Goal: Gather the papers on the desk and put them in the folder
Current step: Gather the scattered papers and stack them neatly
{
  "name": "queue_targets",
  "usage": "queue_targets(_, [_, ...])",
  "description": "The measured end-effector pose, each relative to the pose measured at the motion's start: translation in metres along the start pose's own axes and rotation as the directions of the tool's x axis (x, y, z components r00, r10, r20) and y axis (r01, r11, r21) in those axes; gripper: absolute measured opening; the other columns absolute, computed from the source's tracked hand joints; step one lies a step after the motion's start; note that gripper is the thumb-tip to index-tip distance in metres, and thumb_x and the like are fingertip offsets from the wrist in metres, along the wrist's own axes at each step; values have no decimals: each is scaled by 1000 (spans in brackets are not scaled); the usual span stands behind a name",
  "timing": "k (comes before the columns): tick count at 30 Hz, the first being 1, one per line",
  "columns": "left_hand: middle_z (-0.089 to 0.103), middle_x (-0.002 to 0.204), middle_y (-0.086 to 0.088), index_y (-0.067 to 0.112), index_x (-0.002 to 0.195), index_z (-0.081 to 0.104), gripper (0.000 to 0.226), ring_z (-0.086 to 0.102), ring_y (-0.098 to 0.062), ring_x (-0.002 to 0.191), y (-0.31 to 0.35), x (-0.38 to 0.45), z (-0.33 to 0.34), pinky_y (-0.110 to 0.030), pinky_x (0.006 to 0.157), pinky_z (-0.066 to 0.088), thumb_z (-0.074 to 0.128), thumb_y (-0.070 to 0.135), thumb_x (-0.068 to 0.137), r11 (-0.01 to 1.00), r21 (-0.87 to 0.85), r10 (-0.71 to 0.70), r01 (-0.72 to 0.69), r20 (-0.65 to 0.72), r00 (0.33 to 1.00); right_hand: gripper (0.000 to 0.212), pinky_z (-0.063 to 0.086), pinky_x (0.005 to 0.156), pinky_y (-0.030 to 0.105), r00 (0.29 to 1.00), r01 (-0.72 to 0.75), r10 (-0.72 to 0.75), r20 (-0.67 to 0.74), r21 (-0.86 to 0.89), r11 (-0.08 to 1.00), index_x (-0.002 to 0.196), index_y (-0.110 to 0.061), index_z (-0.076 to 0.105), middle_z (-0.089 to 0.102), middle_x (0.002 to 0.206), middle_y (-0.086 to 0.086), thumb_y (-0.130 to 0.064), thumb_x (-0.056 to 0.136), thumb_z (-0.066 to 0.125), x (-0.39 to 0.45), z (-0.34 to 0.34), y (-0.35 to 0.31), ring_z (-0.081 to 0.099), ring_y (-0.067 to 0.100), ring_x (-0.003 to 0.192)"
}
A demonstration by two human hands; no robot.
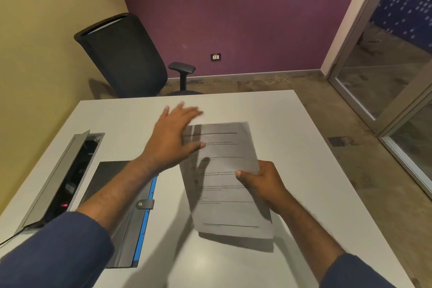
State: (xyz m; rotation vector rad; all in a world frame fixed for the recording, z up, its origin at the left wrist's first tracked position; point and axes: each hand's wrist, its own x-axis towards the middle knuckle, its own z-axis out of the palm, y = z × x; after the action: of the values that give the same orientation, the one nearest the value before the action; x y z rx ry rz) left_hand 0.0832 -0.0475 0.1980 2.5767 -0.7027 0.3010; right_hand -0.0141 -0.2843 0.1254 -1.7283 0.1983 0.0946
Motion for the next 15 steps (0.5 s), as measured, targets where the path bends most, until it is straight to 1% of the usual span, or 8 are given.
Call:
queue_targets(2, [39,155,10,38,143,36,85,32,-11,141,-3,-16,7,-37,114,22,81,50,72,942,-284,-228,179,-147,963,29,60,83,46,998,-60,62,-12,119,991,110,-12,72,78,98,6,-19,82,76,-1,-6,8,75,26,89])
queue_targets(3, [36,155,11,38,146,32,91,33,-7,137,-4,-24,11,-34,110,27,82,50,70,861,-424,-351,281,-97,931,33,60,84,45,996,-80,84,-16,172,982,113,-11,70,78,100,6,-17,82,77,-1,-8,10,75,26,91])
queue_targets(5, [43,152,7,30,149,30,99,39,-9,135,-6,-38,20,-35,110,32,85,44,68,573,-667,-470,477,209,858,35,60,83,42,994,-105,108,5,270,957,115,-10,69,78,102,6,-14,81,77,-2,-11,12,74,27,94])
queue_targets(6, [52,146,2,24,148,35,94,47,-15,134,-8,-45,26,-40,112,36,84,37,69,407,-729,-436,550,374,819,36,60,83,42,993,-118,118,20,306,945,115,-10,68,77,104,7,-13,81,77,-2,-12,14,74,27,95])
queue_targets(7, [62,137,-2,18,143,45,82,55,-22,129,-9,-50,31,-44,111,40,82,29,71,302,-745,-365,595,487,794,36,60,83,42,991,-132,127,36,329,935,115,-10,68,77,105,8,-12,80,77,-2,-12,14,74,28,96])
queue_targets(9, [71,124,-5,13,131,59,53,63,-28,121,-6,-61,41,-44,107,45,75,18,81,250,-727,-272,640,582,767,35,60,84,42,989,-148,132,69,344,927,114,-11,69,76,107,9,-12,80,77,-1,-11,17,73,29,97])
queue_targets(11, [72,123,-7,10,127,63,36,66,-28,117,-5,-66,48,-46,106,46,66,15,91,196,-725,-284,660,602,746,34,60,83,40,989,-147,125,84,345,927,113,-11,69,76,108,9,-10,80,76,-1,-10,16,73,28,98])
queue_targets(15, [70,125,-13,10,126,65,35,64,-35,119,-14,-66,54,-53,110,42,66,19,92,85,-719,-295,690,643,707,38,60,84,39,985,-162,126,119,366,917,118,-10,67,75,111,10,-9,81,75,-2,-13,17,72,29,101])
